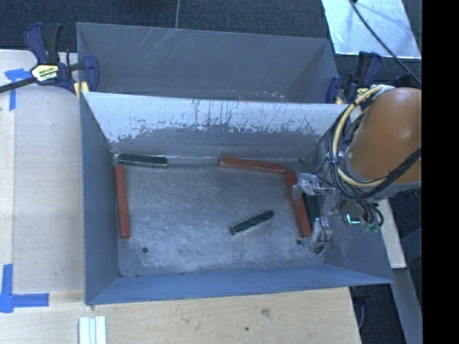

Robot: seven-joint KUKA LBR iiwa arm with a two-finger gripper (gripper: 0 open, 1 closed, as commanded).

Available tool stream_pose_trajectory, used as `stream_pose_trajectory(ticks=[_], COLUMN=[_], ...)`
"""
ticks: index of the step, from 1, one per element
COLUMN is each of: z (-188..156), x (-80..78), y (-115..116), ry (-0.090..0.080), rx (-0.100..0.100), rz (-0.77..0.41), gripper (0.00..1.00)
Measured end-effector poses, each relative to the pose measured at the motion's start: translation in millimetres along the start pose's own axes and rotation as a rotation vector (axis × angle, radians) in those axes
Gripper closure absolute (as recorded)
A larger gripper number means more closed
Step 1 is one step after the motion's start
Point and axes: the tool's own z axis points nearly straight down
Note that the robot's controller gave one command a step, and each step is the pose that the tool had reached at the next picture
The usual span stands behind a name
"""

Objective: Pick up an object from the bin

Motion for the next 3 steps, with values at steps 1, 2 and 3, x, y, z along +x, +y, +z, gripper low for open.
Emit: stream_pose_trajectory(ticks=[1, 2, 3], z=[104.0, 101.0, -56.4], x=[-31.9, -33.2, -69.1], y=[79.7, 77.2, 59.1], ry=[-0.001, -0.006, -0.017], rx=[-0.002, 0.001, 0.003], rz=[-0.240, -0.238, -0.267], gripper=[0.00, 1.00, 1.00])
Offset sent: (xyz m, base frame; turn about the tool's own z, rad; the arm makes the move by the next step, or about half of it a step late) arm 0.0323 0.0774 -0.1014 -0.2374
